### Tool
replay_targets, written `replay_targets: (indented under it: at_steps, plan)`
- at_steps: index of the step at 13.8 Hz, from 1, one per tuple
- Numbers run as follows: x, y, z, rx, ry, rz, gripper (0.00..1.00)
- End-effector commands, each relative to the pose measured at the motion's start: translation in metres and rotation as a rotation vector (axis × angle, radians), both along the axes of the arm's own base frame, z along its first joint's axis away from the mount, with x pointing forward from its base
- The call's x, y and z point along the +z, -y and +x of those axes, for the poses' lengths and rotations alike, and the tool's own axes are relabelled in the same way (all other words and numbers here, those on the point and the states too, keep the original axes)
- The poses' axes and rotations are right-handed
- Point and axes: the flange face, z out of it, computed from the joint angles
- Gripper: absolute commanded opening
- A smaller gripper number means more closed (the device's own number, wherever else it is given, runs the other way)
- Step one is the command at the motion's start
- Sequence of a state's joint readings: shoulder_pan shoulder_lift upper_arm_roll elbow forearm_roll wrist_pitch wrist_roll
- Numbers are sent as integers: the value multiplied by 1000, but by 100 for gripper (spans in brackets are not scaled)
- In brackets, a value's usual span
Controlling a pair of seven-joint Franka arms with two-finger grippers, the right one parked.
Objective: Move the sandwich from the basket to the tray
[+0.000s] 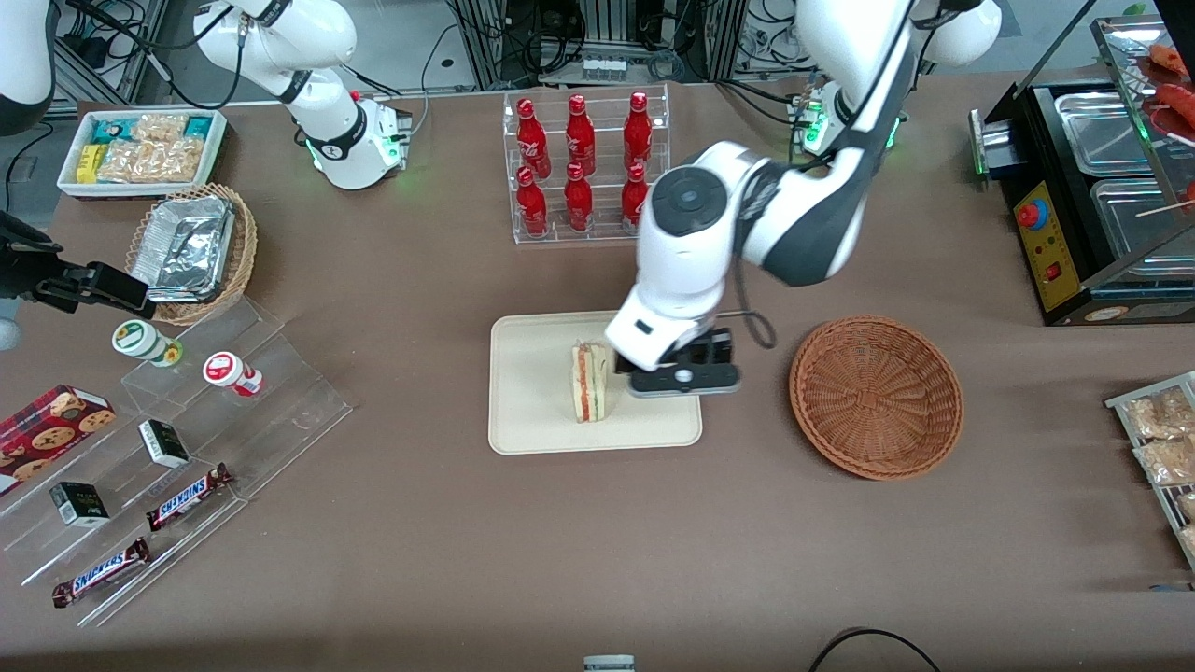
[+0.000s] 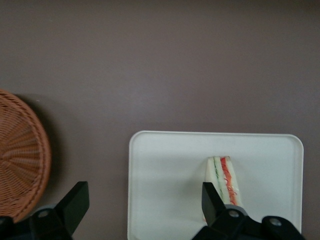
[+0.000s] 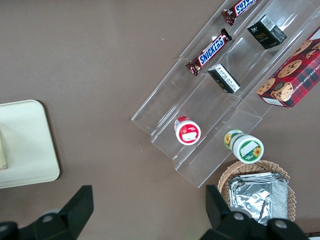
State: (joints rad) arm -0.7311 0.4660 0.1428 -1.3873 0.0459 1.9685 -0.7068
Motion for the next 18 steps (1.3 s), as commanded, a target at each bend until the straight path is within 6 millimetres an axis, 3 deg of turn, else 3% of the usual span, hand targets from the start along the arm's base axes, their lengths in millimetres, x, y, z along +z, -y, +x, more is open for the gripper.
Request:
replay_targets:
  at_steps: [1, 4, 8, 10, 15, 18]
  plan:
    - [36, -44, 2, 28, -22, 14, 99]
    - [59, -91, 14, 18, -45, 28, 99]
    - [91, -170, 23, -13, -86, 16, 99]
    - [109, -217, 17, -14, -96, -12, 99]
    - [148, -311, 0, -67, -161, -8, 99]
    - [157, -362, -10, -57, -176, -37, 99]
